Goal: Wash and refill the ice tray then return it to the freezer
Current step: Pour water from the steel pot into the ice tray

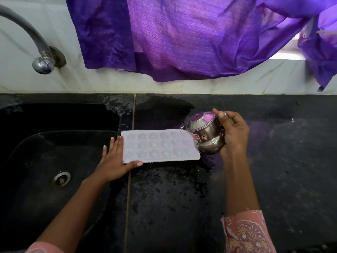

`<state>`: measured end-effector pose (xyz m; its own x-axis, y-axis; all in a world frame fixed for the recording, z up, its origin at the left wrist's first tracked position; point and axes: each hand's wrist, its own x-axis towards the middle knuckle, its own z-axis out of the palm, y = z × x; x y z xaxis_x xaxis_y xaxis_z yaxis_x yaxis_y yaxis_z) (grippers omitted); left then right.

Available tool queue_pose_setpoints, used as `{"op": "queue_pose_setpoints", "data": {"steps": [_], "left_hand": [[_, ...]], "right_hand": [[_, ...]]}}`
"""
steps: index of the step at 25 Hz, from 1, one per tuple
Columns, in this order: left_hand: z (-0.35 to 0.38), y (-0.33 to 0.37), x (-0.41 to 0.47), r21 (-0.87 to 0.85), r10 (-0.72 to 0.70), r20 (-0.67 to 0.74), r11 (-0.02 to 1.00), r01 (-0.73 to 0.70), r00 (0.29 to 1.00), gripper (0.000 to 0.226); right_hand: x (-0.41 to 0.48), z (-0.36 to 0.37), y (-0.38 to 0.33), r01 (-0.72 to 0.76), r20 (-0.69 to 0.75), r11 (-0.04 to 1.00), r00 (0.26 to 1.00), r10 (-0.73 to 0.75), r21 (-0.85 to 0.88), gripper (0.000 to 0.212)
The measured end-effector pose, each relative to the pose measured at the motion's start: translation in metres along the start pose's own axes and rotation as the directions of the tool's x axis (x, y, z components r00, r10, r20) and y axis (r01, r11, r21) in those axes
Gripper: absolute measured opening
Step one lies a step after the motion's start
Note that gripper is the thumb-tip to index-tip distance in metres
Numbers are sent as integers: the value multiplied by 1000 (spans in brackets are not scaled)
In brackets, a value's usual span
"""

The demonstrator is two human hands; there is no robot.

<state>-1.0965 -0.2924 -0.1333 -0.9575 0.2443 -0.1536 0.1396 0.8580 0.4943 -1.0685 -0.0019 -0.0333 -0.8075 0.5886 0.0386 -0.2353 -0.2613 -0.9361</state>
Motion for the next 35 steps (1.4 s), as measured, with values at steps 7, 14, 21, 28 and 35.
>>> {"op": "queue_pose_setpoints", "data": {"steps": [7,14,21,28,35], "left_hand": [[1,0,0,8,-1,1,1000,1,1000,133],[1,0,0,6,-3,6,1000,3,1000,133],[2,-1,-1,-3,-1,1,1000,1,1000,133],[1,-1,-1,-3,-1,4,1000,1,1000,134],[2,-1,-1,-1,-3,-2,1000,3,1000,134]], "right_hand": [[0,3,1,21,15,999,1000,-21,27,18],[-1,5,-1,27,3,1000,1000,-28,10,15],[-3,5,-3,25,-2,1000,1000,-25,6,16],[-4,6,-3,12,-21,1000,1000,-12,-2,16],[-5,6,1,-8,-7,996,1000,8,89,43]]}}
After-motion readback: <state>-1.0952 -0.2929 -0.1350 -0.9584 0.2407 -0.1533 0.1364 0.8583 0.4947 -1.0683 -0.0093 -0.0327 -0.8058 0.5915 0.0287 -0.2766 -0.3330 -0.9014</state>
